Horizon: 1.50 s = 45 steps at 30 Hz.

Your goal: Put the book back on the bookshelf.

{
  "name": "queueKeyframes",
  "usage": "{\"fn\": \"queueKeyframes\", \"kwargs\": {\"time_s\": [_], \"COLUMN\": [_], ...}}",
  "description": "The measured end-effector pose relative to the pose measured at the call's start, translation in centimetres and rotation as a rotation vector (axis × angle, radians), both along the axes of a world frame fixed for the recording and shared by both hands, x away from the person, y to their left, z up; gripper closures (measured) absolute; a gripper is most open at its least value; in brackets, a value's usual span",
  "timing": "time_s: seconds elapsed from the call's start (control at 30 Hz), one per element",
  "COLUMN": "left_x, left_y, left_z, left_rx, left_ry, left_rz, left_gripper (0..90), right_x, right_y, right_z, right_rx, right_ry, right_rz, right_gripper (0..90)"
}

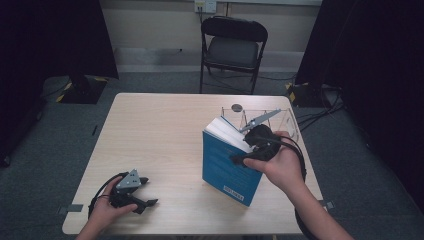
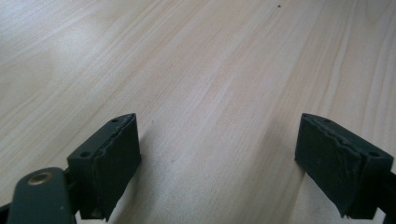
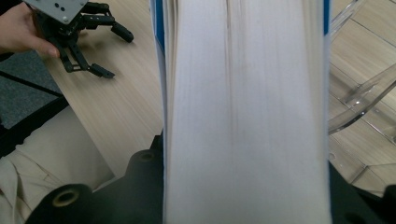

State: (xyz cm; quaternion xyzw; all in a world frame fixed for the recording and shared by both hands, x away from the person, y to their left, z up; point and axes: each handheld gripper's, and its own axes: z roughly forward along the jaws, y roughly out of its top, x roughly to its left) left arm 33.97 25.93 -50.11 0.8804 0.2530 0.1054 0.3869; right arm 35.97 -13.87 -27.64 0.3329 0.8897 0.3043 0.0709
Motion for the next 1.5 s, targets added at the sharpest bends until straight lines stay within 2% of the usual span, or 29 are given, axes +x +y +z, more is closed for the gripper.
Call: {"fn": "queueKeyframes", "kwargs": {"time_s": [0.27,0.43,0.63,0.77,1.07,1.27,1.5], "left_x": [0.0,0.0,0.0,0.0,0.0,0.0,0.0], "left_y": [0.0,0.0,0.0,0.0,0.0,-0.1,-0.1], "left_z": [0.0,0.0,0.0,0.0,0.0,-0.1,-0.1], "left_rx": [0.000,-0.001,-0.003,-0.002,-0.001,-0.002,0.003], "left_ry": [0.000,0.000,-0.003,-0.003,-0.003,0.001,0.001], "left_rz": [0.000,0.000,0.003,0.002,0.000,-0.016,-0.022], "left_gripper": [13.5,13.5,13.5,13.4,13.1,10.7,9.8], "right_x": [-0.6,-1.1,-1.4,-1.9,-2.3,-2.2,-2.4], "right_y": [-0.9,-1.4,-2.5,-3.1,-4.3,-5.2,-5.9], "right_z": [0.1,0.2,0.1,0.1,0.2,0.2,0.5], "right_rx": [0.020,-0.002,0.013,-0.008,-0.018,-0.003,-0.009], "right_ry": [0.010,0.010,0.011,0.014,0.024,0.024,0.020], "right_rz": [-0.012,-0.015,-0.027,-0.041,-0.070,-0.083,-0.098], "right_gripper": [61.4,61.4,61.4,61.4,61.4,61.4,61.4]}}
